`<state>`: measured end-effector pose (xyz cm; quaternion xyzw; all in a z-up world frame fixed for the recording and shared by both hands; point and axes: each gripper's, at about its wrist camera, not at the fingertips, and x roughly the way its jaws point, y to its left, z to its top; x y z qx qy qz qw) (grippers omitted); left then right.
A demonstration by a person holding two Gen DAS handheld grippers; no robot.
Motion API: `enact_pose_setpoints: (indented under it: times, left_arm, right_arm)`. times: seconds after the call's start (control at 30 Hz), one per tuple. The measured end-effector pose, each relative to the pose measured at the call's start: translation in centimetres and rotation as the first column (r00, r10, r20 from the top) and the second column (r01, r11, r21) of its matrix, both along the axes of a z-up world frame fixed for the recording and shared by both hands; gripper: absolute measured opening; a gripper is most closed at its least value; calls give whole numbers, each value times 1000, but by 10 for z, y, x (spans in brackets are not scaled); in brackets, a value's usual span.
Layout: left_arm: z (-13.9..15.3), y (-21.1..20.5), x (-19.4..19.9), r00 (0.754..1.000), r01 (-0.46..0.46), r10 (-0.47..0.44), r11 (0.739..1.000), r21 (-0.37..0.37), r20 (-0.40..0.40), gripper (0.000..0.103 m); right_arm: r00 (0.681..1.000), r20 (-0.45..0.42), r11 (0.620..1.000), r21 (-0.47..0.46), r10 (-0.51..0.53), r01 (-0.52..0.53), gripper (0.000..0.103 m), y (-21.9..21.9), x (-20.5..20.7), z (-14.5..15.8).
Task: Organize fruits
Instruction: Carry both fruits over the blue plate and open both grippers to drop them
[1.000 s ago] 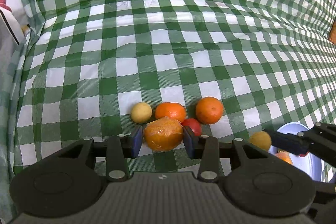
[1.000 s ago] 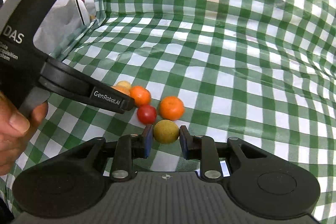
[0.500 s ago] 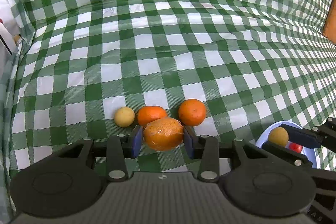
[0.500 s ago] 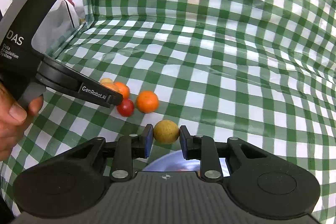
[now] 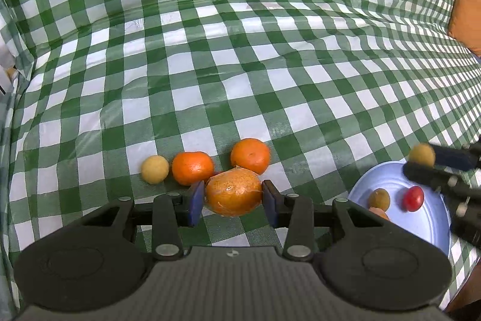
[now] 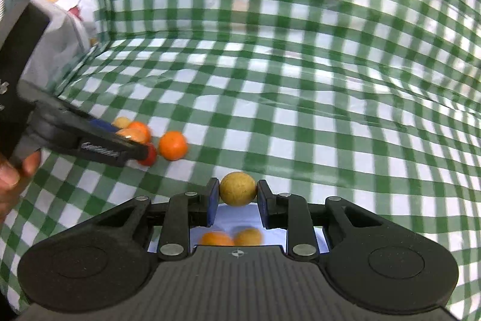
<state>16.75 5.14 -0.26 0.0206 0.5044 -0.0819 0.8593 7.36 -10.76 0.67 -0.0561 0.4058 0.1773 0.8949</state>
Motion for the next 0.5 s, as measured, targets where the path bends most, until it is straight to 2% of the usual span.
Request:
enact_pose_setpoints:
  times: [0.3, 0.4, 0.5]
  left_arm:
    - [10, -13, -9, 997, 68, -68, 997, -27, 30, 45]
    - [15, -27, -18, 990, 131, -129, 990, -47, 51, 45]
    - [17, -47, -31, 972, 230, -226, 970, -74, 59, 45]
  right_arm:
    - [992, -14, 992, 10, -125, 125, 28, -50, 6, 4]
    - [992, -24, 992, 3, -125, 125, 28, -58, 4, 4]
    - [994, -37, 995, -6, -102, 102, 28, -61, -1, 4]
